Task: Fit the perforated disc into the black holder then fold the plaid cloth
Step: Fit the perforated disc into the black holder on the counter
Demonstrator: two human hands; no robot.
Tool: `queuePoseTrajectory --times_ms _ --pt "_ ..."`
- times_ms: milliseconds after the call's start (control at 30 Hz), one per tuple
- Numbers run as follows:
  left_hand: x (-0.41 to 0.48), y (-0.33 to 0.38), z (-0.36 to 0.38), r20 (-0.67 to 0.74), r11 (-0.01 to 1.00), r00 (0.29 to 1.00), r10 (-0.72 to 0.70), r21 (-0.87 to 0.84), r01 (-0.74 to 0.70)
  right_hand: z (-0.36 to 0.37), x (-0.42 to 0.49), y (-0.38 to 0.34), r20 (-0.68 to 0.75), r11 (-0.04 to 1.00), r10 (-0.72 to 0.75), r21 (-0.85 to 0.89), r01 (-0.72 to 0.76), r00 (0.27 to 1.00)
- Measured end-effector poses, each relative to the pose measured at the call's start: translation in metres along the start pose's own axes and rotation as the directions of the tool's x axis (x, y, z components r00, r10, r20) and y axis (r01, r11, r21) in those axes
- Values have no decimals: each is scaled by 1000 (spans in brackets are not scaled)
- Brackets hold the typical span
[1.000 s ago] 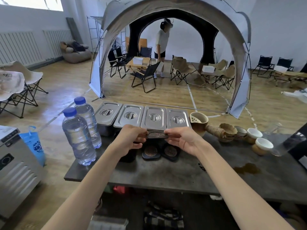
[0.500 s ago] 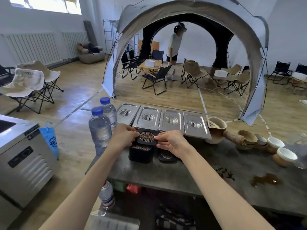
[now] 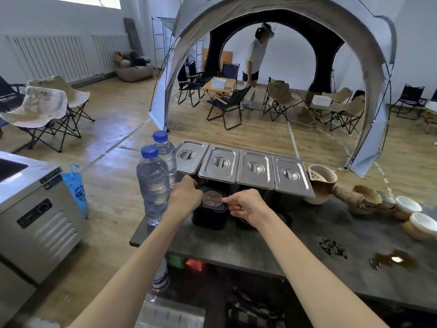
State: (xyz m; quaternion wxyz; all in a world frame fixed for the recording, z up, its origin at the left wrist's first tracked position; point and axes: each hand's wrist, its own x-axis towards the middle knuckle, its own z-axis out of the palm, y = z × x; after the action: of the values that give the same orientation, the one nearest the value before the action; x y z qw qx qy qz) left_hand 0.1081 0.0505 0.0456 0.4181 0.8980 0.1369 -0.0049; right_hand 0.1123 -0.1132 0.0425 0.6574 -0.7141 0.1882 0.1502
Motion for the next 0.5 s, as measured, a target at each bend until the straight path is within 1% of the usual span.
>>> queuePoseTrajectory --times_ms 233,367,500 --pt "9 -5 7 58 999 997 -51 18 50 1 14 10 -18 999 27 36 -27 999" --pt "11 -7 12 64 997 997 -36 69 31 2 20 14 -15 999 37 10 -37 999" --pt "15 -6 13 57 989 998 14 146 -22 1 24 15 -18 999 40 -21 -40 999"
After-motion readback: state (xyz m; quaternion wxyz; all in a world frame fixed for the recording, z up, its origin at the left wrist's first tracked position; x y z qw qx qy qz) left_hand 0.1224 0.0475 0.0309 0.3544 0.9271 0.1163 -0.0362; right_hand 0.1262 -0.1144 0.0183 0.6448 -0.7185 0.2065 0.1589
